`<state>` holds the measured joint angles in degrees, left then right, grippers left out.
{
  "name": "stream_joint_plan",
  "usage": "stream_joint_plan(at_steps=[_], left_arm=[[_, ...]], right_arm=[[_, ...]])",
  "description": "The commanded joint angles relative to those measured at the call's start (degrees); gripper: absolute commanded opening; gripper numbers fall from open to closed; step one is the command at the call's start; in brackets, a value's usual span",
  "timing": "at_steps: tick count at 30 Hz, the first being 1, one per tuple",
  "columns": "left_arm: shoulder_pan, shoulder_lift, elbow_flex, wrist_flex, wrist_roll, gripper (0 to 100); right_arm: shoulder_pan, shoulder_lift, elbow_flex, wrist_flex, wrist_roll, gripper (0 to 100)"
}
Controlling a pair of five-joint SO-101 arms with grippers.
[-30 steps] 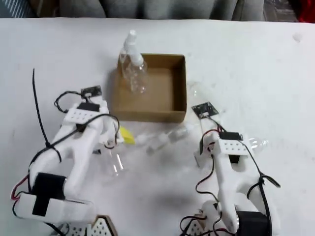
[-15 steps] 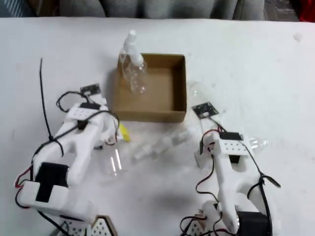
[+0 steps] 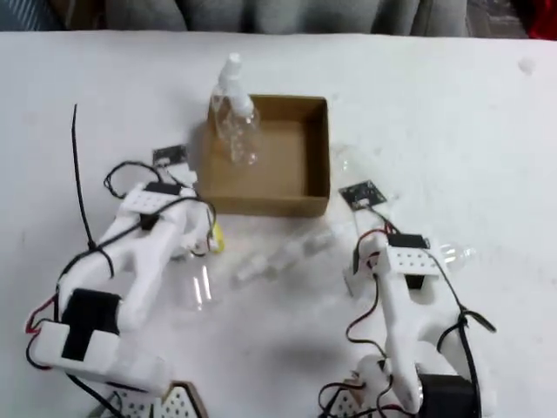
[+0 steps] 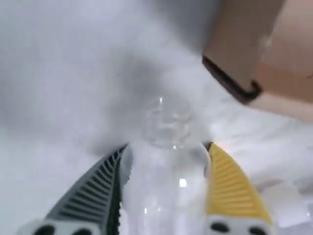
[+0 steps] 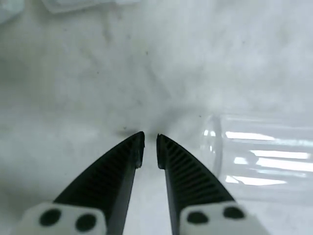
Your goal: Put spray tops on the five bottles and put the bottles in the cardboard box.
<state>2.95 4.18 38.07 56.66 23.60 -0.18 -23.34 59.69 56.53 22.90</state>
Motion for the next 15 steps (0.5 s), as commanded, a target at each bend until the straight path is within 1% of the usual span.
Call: stream_joint_plan(at_steps=[1,7,9,12,13,15], left_arm=[[-1.9,-1.4,-0.6,2.4,-5.2,2],[-7.2,-16.2,0.0,8.7,-17.0,2],[-9.0,-21.0,1.2,9.7,-19.2,2],[-10.5,-26.9,4.5,8.5,-19.7,2],[-11.0,-28.3,5.3,8.3,-19.7,2],[-11.9,-29.9,5.7,8.3,-19.7,2]], right_arm=[[0.3,-1.6,-0.4,-0.3,0.7,1.7],[0.5,-2.2,-0.6,-0.3,0.2,1.7],[0.4,-2.3,-0.9,-0.3,0.3,1.7],[0.1,-3.6,-2.7,0.0,1.0,1.7],[0.0,-4.4,-3.8,0.6,2.7,1.8],[-0.4,-6.8,-6.6,4.7,9.8,1.8]])
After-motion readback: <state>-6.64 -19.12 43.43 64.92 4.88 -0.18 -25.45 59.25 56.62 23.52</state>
